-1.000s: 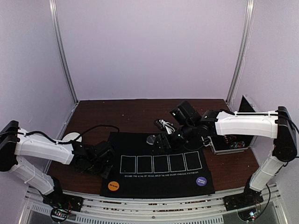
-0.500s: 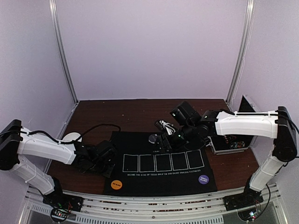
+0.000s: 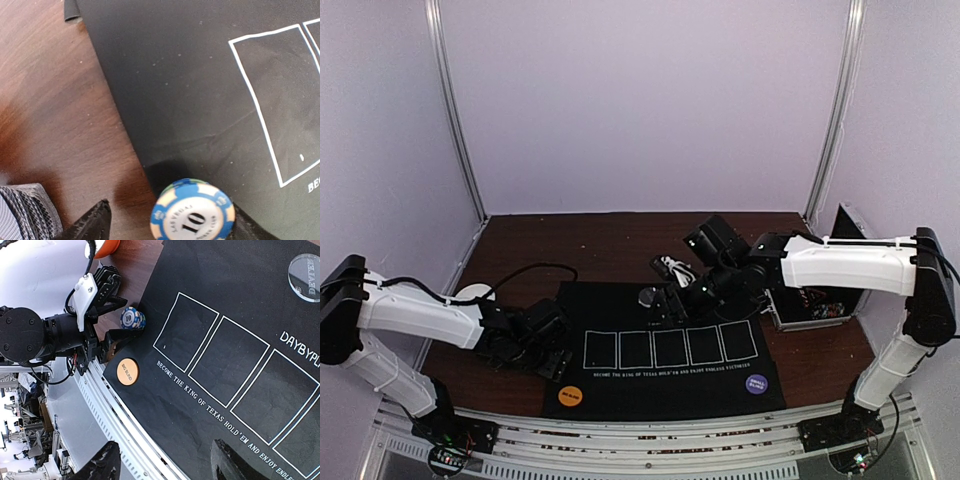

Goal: Distribute texas hold em gaming equipment
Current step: Place the poker chips pile at the big blind area.

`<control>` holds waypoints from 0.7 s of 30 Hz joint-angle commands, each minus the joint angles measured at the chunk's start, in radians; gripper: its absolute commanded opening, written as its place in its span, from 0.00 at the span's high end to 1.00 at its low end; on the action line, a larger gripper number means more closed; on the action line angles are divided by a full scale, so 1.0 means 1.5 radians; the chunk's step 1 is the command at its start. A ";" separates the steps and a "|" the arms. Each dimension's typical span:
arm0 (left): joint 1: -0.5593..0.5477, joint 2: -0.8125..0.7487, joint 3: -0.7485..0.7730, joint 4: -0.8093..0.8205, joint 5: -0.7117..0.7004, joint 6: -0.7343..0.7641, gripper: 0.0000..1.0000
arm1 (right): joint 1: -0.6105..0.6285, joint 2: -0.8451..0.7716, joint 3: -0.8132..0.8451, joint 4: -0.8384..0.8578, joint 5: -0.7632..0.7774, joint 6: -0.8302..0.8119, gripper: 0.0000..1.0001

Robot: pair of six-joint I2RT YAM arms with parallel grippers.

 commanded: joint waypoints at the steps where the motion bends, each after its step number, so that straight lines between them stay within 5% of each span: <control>1: -0.003 -0.003 0.022 -0.039 0.036 0.039 0.13 | -0.014 -0.011 0.032 -0.027 0.027 -0.022 0.36; 5: -0.003 -0.020 0.073 -0.071 0.024 0.070 0.02 | -0.068 -0.032 0.065 -0.095 0.076 -0.065 0.34; 12: 0.000 -0.050 0.151 -0.135 0.012 0.117 0.02 | -0.225 -0.049 0.160 -0.264 0.273 -0.184 0.26; 17: 0.020 -0.070 0.194 -0.149 0.009 0.145 0.02 | -0.352 0.012 0.202 -0.314 0.451 -0.260 0.16; 21: 0.036 -0.075 0.203 -0.146 0.001 0.169 0.02 | -0.416 0.101 0.246 -0.321 0.499 -0.286 0.06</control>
